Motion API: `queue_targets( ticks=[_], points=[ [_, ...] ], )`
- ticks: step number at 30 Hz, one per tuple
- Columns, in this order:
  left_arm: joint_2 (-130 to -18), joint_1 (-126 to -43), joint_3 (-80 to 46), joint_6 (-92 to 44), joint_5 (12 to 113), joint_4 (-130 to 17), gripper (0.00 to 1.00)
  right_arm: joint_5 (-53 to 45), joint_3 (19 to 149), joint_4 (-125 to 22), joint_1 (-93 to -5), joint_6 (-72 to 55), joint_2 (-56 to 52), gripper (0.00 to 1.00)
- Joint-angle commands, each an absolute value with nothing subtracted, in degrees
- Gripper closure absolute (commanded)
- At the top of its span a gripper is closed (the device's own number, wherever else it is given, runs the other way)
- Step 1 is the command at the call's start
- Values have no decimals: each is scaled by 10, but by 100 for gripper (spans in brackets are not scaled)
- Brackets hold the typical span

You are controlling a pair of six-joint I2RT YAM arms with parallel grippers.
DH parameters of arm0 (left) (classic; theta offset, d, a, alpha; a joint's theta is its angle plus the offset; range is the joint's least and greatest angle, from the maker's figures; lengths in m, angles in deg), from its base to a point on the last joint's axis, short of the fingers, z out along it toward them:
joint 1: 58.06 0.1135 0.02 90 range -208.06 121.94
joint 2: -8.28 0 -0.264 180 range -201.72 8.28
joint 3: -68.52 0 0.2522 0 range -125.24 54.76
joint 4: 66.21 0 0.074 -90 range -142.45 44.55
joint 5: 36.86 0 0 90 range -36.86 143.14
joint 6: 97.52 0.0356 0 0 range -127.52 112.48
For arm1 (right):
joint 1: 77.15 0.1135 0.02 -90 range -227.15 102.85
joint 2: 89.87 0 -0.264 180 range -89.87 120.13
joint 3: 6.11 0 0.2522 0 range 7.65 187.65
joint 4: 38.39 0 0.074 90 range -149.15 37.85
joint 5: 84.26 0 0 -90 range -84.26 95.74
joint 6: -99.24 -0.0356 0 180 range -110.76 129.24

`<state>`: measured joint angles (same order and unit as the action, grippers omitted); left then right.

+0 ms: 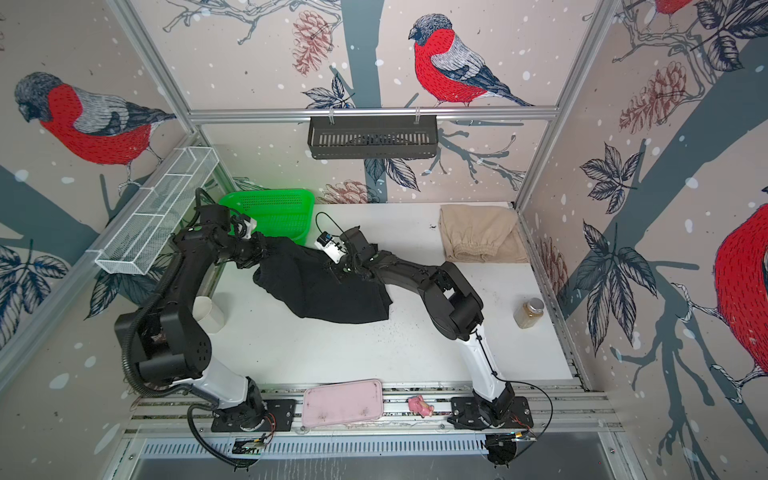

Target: Fold and stack the shorts

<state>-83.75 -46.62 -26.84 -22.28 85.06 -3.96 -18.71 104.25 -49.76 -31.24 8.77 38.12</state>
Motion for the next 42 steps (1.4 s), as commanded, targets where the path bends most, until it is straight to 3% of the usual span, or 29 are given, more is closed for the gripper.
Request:
queue_targets(
  ticks=[1,7,19,27,31,35,42],
  points=[
    [-841,-465,-283,-210,864,-28,100,-226,1107,-521,-315,52,430,83],
    [-842,-465,-294,-204,858,-21,100,-233,1230,-563,-310,39,521,87],
    [-837,-466,-273,-201,865,-23,100,-179,1231,-499,-327,-8,536,85],
    [-837,-465,-265,-196,848,-22,100,-192,1172,-499,-337,4,476,77],
    [-837,-465,-271,-193,839,-17,100,-223,1128,-538,-326,9,454,86],
    [-836,-465,-274,-191,838,-13,100,-256,1107,-542,-303,23,449,88],
    [-832,-465,-280,-190,841,-6,100,-254,1208,-549,-296,12,521,89]
  ],
)
